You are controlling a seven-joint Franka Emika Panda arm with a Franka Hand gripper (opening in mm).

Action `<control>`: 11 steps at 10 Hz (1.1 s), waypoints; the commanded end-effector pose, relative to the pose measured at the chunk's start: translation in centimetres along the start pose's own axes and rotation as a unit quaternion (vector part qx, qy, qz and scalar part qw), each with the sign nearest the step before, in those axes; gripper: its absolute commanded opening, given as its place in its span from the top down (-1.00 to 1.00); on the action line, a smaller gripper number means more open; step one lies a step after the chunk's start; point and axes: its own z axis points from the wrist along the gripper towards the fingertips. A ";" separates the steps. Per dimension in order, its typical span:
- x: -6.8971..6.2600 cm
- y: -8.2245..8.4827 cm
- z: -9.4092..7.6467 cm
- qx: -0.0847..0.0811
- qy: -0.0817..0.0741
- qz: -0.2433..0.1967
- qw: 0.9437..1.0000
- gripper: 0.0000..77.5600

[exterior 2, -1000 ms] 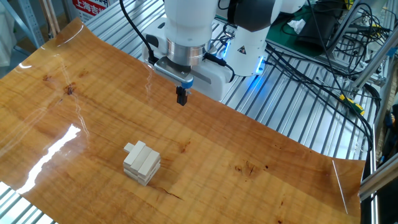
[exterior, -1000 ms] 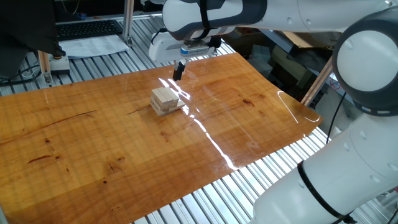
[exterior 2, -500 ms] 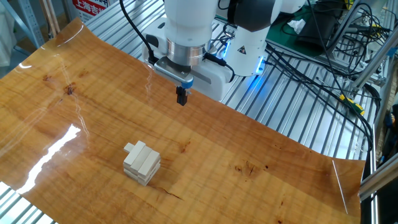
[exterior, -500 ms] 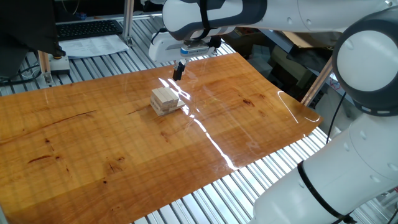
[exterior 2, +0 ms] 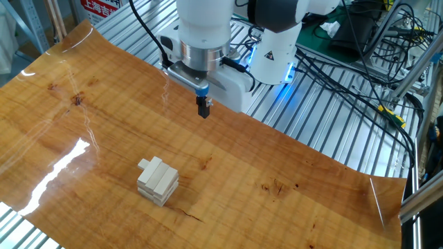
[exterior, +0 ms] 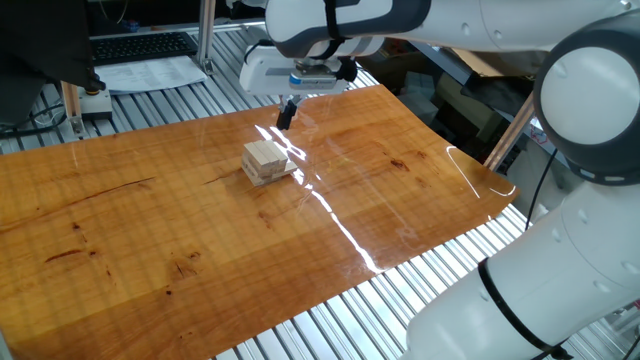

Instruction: Play Jenga

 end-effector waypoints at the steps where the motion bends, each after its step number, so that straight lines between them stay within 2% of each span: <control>1: 0.0 0.0 -0.1 -0.005 0.004 0.013 1.000 1.00; 11: 0.0 0.0 -0.1 -0.011 0.006 0.020 1.000 1.00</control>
